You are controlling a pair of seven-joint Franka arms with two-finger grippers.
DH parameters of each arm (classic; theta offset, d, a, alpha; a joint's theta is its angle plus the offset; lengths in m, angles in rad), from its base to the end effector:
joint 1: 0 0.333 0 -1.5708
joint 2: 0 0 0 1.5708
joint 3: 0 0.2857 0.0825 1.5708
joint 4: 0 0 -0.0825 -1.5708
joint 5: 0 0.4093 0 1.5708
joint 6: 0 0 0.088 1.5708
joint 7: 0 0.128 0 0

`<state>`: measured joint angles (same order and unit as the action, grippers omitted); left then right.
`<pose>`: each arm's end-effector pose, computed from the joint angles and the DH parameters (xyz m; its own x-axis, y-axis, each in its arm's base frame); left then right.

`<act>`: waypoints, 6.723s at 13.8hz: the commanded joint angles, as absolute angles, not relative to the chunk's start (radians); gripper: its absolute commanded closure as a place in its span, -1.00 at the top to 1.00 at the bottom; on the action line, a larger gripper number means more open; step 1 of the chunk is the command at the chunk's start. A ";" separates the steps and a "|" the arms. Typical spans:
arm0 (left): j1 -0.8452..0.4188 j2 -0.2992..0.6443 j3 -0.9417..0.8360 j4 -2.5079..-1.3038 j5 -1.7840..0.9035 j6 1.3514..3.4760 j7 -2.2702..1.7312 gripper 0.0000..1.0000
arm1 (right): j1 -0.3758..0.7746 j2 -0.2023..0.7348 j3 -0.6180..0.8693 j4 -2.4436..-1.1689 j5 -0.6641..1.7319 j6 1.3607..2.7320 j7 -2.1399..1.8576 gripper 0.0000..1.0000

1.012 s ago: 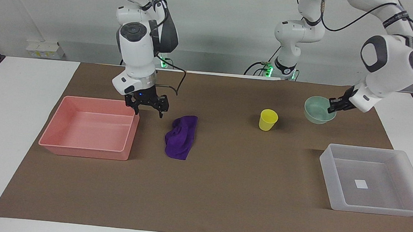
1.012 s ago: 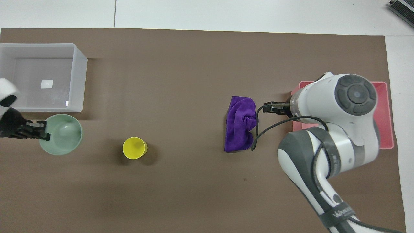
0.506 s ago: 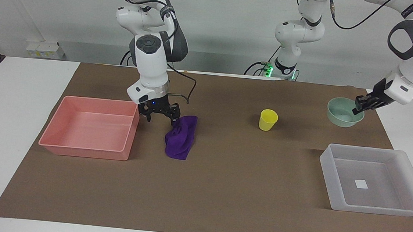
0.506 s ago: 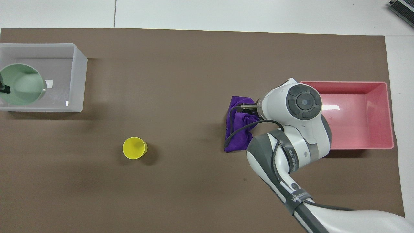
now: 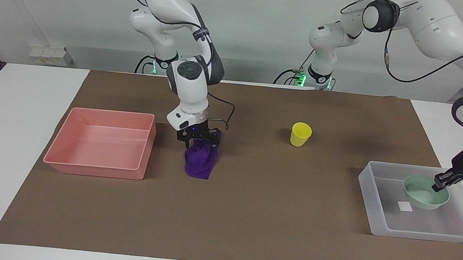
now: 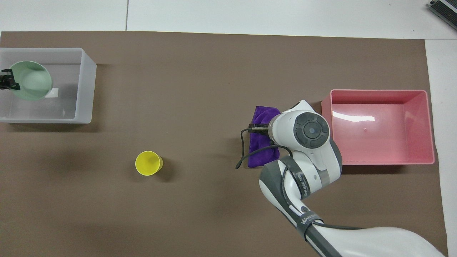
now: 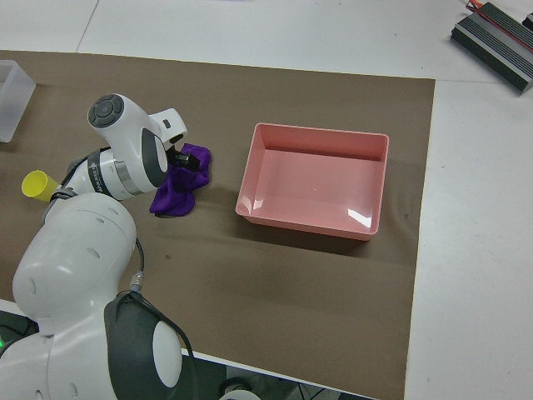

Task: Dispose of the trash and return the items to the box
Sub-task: 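Lower the bowl into the clear box with the left gripper and release, then drop the cloth in the pink box while the left gripper grasps the cup, then lift the yellow cup with the left gripper and carry it to the clear box, then place the yellow cup into the green bowl with the left gripper and release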

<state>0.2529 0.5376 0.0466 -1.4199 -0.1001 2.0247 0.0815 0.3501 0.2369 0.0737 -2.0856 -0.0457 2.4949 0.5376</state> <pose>0.6953 0.2016 0.3369 0.9655 0.2504 0.0720 0.2461 -0.9672 0.0632 0.5573 0.2511 0.2615 0.9838 -0.0880 0.1561 -0.0771 -0.9942 -0.0743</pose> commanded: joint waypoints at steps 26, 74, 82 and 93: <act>-0.262 -0.054 0.020 -2.126 -0.144 1.879 -0.190 1.00 | -0.038 -0.152 0.061 -2.135 -0.092 2.214 0.457 -1.00; 0.178 0.522 0.031 -1.437 0.014 1.973 -0.002 -1.00 | -0.009 -0.020 -0.021 -1.594 -0.072 1.582 0.110 1.00; 0.184 0.531 0.031 -1.433 0.008 1.974 0.005 -0.13 | -0.008 -0.020 -0.014 -1.592 -0.048 1.592 0.109 1.00; 0.132 0.318 0.018 -1.431 -0.003 1.907 -0.015 1.00 | -0.012 -0.028 -0.014 -1.603 0.018 1.557 0.107 1.00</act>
